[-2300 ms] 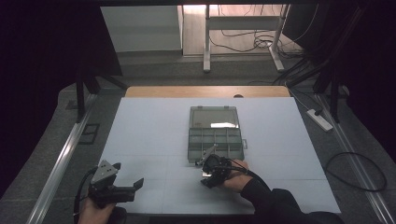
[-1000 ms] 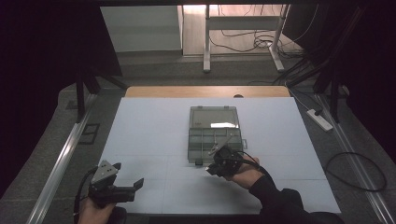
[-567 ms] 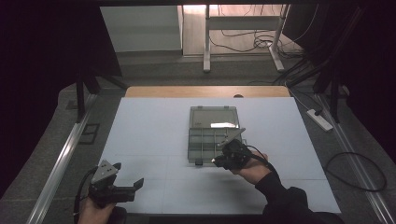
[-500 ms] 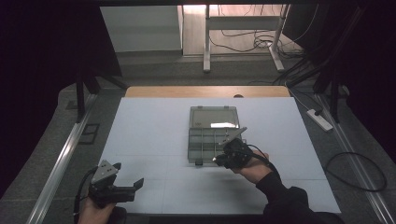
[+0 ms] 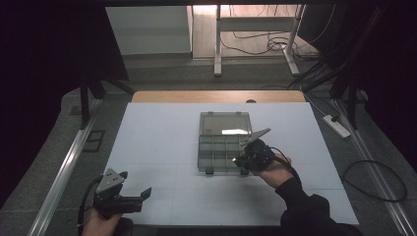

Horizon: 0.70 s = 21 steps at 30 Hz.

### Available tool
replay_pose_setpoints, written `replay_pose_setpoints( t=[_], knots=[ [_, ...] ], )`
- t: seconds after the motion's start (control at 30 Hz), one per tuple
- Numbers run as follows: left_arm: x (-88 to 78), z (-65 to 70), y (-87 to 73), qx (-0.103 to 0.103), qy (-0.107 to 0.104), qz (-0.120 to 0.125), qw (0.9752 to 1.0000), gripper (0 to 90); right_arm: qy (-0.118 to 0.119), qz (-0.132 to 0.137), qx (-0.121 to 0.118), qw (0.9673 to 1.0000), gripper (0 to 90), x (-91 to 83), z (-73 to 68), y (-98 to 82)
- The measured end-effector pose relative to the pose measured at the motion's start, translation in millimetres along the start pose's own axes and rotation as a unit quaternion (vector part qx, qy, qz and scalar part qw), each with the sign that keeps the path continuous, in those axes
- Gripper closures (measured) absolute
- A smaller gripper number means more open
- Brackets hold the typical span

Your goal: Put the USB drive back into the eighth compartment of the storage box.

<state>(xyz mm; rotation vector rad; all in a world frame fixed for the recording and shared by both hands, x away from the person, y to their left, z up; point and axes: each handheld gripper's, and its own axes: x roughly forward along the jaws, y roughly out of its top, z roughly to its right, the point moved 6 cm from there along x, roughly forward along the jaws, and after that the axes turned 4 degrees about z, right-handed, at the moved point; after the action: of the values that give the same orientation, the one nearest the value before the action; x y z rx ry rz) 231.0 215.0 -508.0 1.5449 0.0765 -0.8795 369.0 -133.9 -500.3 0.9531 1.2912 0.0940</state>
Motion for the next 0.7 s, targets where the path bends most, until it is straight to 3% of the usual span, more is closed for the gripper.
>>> replay_pose_setpoints(
  t=[0.7],
  knots=[
    [0.2, 0.3, 0.0, 0.001, 0.000, 0.000, 1.0000, 1.7, -0.050, -0.007, 0.015, 0.9986, 79.0, -4.2, 28.0, -9.5]
  ],
)
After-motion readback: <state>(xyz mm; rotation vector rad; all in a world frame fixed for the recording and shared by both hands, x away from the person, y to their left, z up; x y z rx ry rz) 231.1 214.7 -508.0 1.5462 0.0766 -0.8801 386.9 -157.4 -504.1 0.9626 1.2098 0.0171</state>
